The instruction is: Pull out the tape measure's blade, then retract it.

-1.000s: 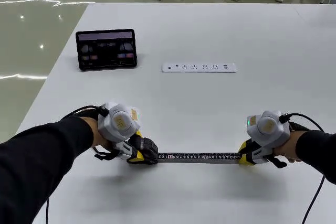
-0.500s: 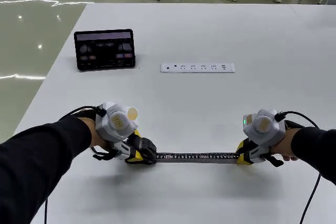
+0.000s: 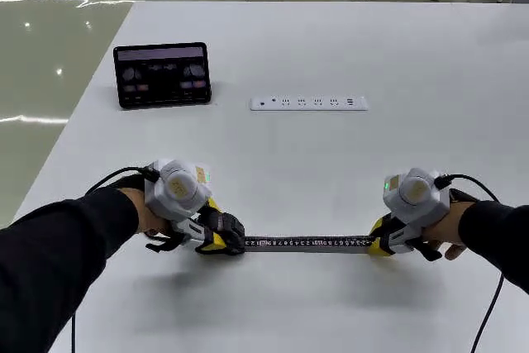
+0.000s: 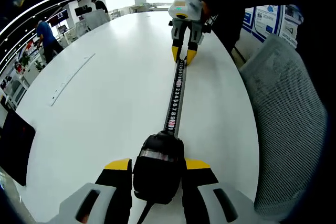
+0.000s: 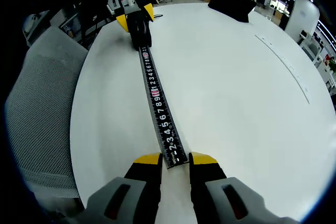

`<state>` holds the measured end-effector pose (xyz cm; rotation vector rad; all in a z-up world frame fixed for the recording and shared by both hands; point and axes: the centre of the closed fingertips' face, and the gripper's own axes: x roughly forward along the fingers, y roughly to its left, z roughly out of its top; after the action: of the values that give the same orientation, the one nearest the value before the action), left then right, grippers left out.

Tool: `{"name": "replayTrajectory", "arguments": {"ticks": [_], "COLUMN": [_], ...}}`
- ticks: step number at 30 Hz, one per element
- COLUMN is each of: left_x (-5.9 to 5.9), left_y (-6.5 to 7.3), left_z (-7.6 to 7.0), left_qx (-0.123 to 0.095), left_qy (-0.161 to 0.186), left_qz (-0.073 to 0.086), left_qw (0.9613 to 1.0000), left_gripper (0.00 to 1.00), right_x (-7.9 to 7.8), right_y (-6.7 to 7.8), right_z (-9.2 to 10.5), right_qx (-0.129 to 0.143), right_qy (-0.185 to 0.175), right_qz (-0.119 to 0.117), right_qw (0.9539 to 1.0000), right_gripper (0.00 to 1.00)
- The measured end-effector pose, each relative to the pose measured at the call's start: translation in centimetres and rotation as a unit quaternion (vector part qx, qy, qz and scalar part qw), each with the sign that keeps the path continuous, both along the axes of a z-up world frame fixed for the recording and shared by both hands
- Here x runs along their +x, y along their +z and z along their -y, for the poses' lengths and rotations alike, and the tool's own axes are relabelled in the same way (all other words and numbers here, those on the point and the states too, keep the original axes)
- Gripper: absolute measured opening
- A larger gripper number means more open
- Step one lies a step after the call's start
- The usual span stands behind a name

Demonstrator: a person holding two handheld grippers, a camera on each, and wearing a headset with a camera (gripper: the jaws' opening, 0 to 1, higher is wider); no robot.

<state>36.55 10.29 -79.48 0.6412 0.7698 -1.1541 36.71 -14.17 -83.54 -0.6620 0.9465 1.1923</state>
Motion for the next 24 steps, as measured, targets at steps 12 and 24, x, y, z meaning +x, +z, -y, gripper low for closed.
{"name": "replayTrajectory", "arguments": {"ticks": [12, 24], "left_x": [1.5, -1.4], "left_y": [2.5, 6.9], "left_z": [-3.8, -10.2], "left_qx": [-0.092, -0.222], "left_qy": [0.188, 0.305], "left_qz": [0.009, 0.059], "left_qw": [0.9777, 0.9244], "left_gripper": [0.63, 1.0], "right_x": [0.4, -1.8], "right_y": [3.9, 6.8], "right_z": [-1.2, 2.4], "right_qx": [0.075, 0.14], "right_qy": [-0.056, -0.151], "right_qz": [0.069, 0.11], "right_qw": [0.9932, 0.9725], "right_gripper": [0.3, 0.49]}}
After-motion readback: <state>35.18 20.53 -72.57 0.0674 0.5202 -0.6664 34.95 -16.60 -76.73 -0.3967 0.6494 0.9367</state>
